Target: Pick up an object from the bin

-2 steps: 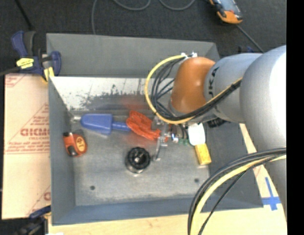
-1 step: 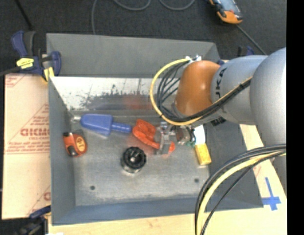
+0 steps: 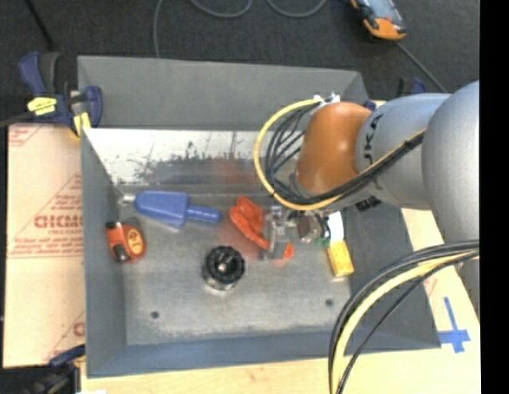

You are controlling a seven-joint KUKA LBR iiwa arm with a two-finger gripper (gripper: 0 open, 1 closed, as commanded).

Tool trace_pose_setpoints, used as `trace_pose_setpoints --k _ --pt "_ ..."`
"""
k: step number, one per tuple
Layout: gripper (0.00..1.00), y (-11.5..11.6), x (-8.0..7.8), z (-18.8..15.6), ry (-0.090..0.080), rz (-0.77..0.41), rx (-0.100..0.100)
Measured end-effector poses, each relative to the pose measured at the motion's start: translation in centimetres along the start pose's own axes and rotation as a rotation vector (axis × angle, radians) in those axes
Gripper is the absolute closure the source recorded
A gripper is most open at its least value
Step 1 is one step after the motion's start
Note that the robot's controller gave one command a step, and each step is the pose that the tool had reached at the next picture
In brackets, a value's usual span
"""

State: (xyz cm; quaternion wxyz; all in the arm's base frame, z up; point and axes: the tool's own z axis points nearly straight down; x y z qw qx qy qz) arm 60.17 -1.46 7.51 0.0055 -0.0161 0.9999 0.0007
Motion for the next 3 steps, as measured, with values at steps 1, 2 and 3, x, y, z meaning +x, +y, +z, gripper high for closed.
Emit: trace_pose_setpoints --k 1,2,3 --pt "1.0 0.0 0.0 -0.2 -0.001 0.003 0.001" --pt "1.0 0.1 0.2 -1.2 0.011 0.003 0.001" --pt "1.0 0.0 0.3 -3.5 0.014 0.001 0.001"
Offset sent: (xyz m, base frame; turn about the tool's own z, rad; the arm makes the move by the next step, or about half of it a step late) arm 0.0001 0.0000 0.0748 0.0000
